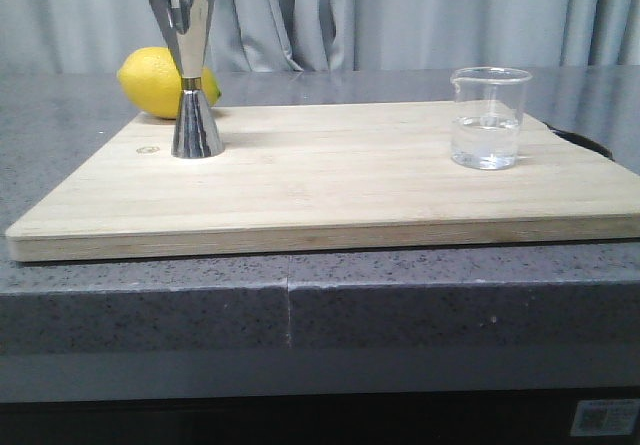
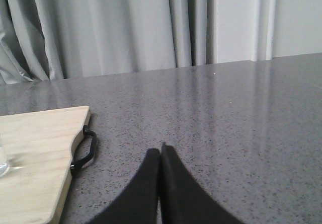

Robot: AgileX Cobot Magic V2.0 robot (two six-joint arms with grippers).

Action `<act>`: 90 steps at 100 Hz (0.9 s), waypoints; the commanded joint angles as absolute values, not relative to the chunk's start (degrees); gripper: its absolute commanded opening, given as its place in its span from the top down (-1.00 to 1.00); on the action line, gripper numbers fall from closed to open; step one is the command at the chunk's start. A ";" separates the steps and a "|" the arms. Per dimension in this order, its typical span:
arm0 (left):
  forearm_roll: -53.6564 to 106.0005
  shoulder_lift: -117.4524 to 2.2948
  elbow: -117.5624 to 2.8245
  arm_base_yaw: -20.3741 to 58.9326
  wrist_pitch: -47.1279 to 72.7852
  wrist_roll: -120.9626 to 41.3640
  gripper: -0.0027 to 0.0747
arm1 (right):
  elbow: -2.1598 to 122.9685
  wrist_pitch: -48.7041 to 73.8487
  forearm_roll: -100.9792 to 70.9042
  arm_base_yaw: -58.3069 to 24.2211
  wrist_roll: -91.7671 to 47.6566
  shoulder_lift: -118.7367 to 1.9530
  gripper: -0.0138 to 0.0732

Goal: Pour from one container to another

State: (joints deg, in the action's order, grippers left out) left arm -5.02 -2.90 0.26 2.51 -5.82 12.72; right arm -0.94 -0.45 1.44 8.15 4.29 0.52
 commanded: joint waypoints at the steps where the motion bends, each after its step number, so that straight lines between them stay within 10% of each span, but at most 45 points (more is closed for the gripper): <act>1: -4.97 -3.45 1.90 2.25 -10.36 12.79 0.98 | -1.27 -4.69 1.47 8.44 3.88 1.69 0.81; 90: -4.97 -3.45 1.90 2.25 -10.94 12.79 0.98 | -1.27 -8.12 1.47 8.44 3.88 1.69 0.81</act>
State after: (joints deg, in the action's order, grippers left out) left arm -5.02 -2.90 0.26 2.51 -6.01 12.72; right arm -0.94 -3.16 1.44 8.15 4.29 0.52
